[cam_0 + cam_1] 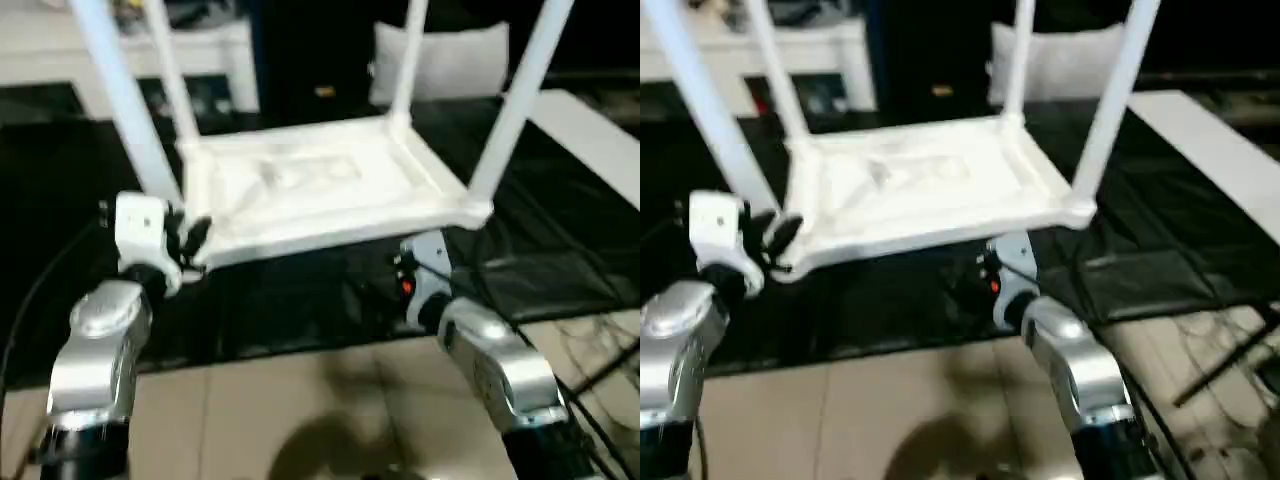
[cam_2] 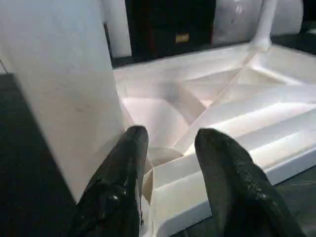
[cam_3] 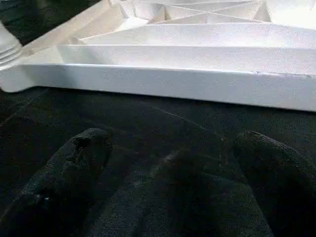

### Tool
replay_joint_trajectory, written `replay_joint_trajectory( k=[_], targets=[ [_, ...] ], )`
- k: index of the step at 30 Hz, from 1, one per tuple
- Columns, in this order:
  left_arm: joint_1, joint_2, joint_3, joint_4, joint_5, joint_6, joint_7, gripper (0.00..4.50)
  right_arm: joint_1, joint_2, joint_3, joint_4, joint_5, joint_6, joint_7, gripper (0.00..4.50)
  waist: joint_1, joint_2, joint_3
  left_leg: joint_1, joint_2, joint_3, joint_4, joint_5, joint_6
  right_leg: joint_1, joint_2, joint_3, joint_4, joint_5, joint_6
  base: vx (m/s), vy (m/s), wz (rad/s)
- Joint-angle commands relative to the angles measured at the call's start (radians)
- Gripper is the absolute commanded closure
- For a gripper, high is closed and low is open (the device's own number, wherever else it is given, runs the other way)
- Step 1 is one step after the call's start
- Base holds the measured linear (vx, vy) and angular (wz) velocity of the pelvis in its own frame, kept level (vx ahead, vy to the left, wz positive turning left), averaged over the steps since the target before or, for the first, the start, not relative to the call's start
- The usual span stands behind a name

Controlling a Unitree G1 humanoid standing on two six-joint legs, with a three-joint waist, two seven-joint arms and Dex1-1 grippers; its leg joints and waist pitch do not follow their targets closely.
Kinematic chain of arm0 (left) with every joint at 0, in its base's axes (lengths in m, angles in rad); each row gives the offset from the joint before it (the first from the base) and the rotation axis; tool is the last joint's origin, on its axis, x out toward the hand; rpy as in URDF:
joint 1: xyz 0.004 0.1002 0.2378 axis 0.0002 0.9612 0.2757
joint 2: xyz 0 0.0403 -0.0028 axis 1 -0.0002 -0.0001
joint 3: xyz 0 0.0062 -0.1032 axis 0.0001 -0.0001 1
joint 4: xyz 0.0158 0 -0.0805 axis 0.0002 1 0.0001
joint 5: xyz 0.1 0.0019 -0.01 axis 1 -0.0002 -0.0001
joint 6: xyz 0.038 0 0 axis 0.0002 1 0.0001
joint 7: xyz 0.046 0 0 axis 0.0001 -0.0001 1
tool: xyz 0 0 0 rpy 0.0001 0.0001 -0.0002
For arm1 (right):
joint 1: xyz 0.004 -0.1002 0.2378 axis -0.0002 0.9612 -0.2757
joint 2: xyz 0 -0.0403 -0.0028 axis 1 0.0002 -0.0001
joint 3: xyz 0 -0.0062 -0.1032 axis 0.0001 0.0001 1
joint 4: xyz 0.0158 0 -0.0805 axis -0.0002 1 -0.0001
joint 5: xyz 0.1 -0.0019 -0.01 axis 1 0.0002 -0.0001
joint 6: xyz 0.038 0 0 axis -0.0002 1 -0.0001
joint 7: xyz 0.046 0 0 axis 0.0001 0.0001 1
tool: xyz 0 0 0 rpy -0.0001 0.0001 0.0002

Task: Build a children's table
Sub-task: Rotate table base

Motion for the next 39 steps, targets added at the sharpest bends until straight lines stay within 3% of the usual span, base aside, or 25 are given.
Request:
replay_joint_trajectory(
  k=[1, 2, 4, 8, 11, 12, 14, 15, 16, 17, 19, 21, 22, 27, 32, 36, 38, 39],
  targets=[
    [-0.02, 0.017, 0.029, 0.044, 0.005, -0.001, 0.026, 2.32, -0.003, -0.006, -0.003, -0.007, -0.004, -0.006, 0.003, 0.0, -0.008, 0.004, -0.062, -0.002, 0.026, -0.005, -0.093, -0.363, 0.018, 0.037, -0.062, 0.055, -0.115, -0.514, -0.067, 0.0, 0.0, 0.0],
    [-0.023, 0.019, 0.031, 0.049, 0.004, -0.003, 0.028, 2.32, -0.004, -0.006, -0.003, -0.006, -0.005, -0.006, 0.003, 0.0, -0.011, 0.004, -0.063, -0.006, 0.025, -0.005, -0.093, -0.353, 0.022, 0.039, -0.064, 0.057, -0.116, -0.505, -0.07, 0.0, 0.0, 0.0],
    [-0.025, 0.024, 0.028, 0.052, 0.004, -0.007, 0.029, 2.32, -0.006, -0.007, -0.005, -0.006, -0.006, -0.001, 0.004, 0.0, -0.015, 0.004, -0.068, -0.024, 0.032, -0.007, -0.099, -0.281, 0.042, 0.049, -0.066, 0.061, -0.107, -0.41, -0.09, 0.0, 0.0, 0.0],
    [-0.002, -0.001, 0.022, 0.005, -0.035, 0.013, 0.015, 2.32, -0.004, -0.011, 0.002, -0.016, -0.005, 0.001, 0.019, 0.0, -0.011, 0.005, -0.078, -0.03, 0.037, 0.0, -0.092, -0.145, 0.072, 0.053, -0.067, 0.069, -0.088, -0.237, -0.156, 0.0, 0.0, 0.0],
    [0.073, -0.031, -0.015, -0.089, -0.125, 0.035, -0.086, 2.32, 0.011, -0.012, 0.004, -0.048, 0.015, -0.001, 0.044, 0.0, -0.001, 0.001, -0.094, -0.039, 0.04, 0.003, -0.08, 0.019, 0.114, 0.063, -0.073, 0.074, -0.062, -0.062, -0.206, 0.0, 0.0, 0.0],
    [0.094, -0.035, -0.025, -0.112, -0.144, 0.041, -0.108, 2.32, 0.016, -0.012, 0.004, -0.056, 0.022, 0.001, 0.051, 0.0, 0.003, 0.001, -0.091, -0.04, 0.043, 0.006, -0.08, 0.066, 0.14, 0.057, -0.069, 0.073, -0.058, -0.009, -0.222, 0.0, 0.0, 0.0],
    [0.161, -0.03, -0.063, -0.177, -0.196, 0.041, -0.176, 2.29, 0.034, -0.013, -0.004, -0.084, 0.053, 0.014, 0.073, 0.0, 0.007, 0.0, -0.089, -0.038, 0.046, 0.01, -0.081, 0.066, 0.172, 0.055, -0.067, 0.073, -0.058, -0.015, -0.228, 0.0, 0.0, 0.0],
    [0.193, -0.018, -0.072, -0.203, -0.223, 0.036, -0.215, 2.13, 0.048, -0.022, 0.001, -0.104, 0.073, 0.014, 0.104, 0.0, 0.012, -0.003, -0.085, -0.032, 0.046, 0.016, -0.083, 0.025, 0.174, 0.05, -0.064, 0.072, -0.068, -0.075, -0.218, 0.0, 0.0, 0.0],
    [0.228, 0.001, -0.08, -0.225, -0.237, 0.008, -0.257, 2.13, 0.066, -0.033, 0.005, -0.125, 0.091, 0.01, 0.136, 0.0, 0.019, -0.002, -0.079, -0.03, 0.047, 0.019, -0.088, -0.033, 0.163, 0.05, -0.067, 0.073, -0.077, -0.154, -0.202, 0.0, 0.0, 0.0],
    [0.24, 0.008, -0.079, -0.231, -0.242, -0.002, -0.27, 1.97, 0.073, -0.037, 0.005, -0.132, 0.097, 0.006, 0.147, 0.0, 0.022, -0.008, -0.075, -0.03, 0.048, 0.021, -0.091, -0.069, 0.152, 0.05, -0.067, 0.073, -0.083, -0.202, -0.19, 0.0, 0.0, 0.0],
    [0.256, 0.02, -0.069, -0.235, -0.248, -0.017, -0.286, 1.84, 0.086, -0.046, 0.007, -0.141, 0.103, -0.005, 0.168, 0.0, 0.023, -0.003, -0.065, -0.018, 0.048, 0.025, -0.1, -0.189, 0.096, 0.039, -0.061, 0.072, -0.1, -0.357, -0.142, 0.0, 0.0, 0.0],
    [0.265, 0.04, -0.045, -0.231, -0.251, -0.025, -0.308, 1.59, 0.092, -0.056, 0.007, -0.144, 0.098, -0.017, 0.184, 0.0, 0.024, -0.005, -0.063, -0.01, 0.046, 0.03, -0.102, -0.234, 0.063, 0.034, -0.061, 0.071, -0.11, -0.425, -0.111, 0.0, 0.0, 0.0],
    [0.27, 0.051, -0.028, -0.231, -0.263, -0.012, -0.319, 1.5, 0.097, -0.063, 0.01, -0.15, 0.101, -0.019, 0.202, 0.0, 0.023, -0.005, -0.063, -0.012, 0.047, 0.03, -0.105, -0.249, 0.049, 0.036, -0.06, 0.069, -0.112, -0.451, -0.093, 0.0, 0.0, 0.0],
    [0.266, 0.128, 0.034, -0.172, -0.238, -0.011, -0.294, 1.01, 0.102, -0.084, 0.016, -0.157, 0.093, -0.019, 0.214, 0.0, 0.016, 0.0, -0.061, -0.009, 0.04, 0.027, -0.105, -0.293, 0.031, 0.033, -0.06, 0.066, -0.121, -0.519, -0.043, 0.0, 0.0, 0.0],
    [0.214, 0.135, 0.095, -0.116, -0.184, -0.039, -0.166, 0.81, 0.088, -0.08, 0.007, -0.143, 0.069, -0.026, 0.186, 0.0, 0.009, 0.0, -0.063, -0.002, 0.037, 0.027, -0.104, -0.306, 0.029, 0.03, -0.056, 0.063, -0.126, -0.53, -0.029, 0.0, 0.0, 0.0],
    [0.167, 0.121, 0.102, -0.096, -0.185, -0.045, -0.13, 0.6, 0.076, -0.068, 0.005, -0.129, 0.049, -0.033, 0.153, 0.0, 0.016, 0.0, -0.071, -0.004, 0.045, 0.027, -0.107, -0.259, 0.037, 0.033, -0.057, 0.073, -0.11, -0.418, -0.075, 0.0, 0.0, 0.0],
    [0.117, 0.113, 0.102, -0.046, -0.174, -0.063, -0.088, 0.51, 0.063, -0.055, -0.001, -0.107, 0.024, -0.039, 0.104, 0.0, 0.017, 0.0, -0.076, -0.008, 0.042, 0.03, -0.105, -0.209, 0.036, 0.036, -0.056, 0.079, -0.099, -0.342, -0.105, 0.0, 0.0, 0.0],
    [0.1, 0.111, 0.101, -0.026, -0.185, -0.066, -0.094, 0.26, 0.058, -0.05, -0.003, -0.101, 0.017, -0.043, 0.091, 0.0, 0.018, 0.001, -0.078, -0.008, 0.042, 0.029, -0.105, -0.197, 0.035, 0.038, -0.056, 0.08, -0.095, -0.324, -0.114, 0.0, 0.0, 0.0]
  ],
)
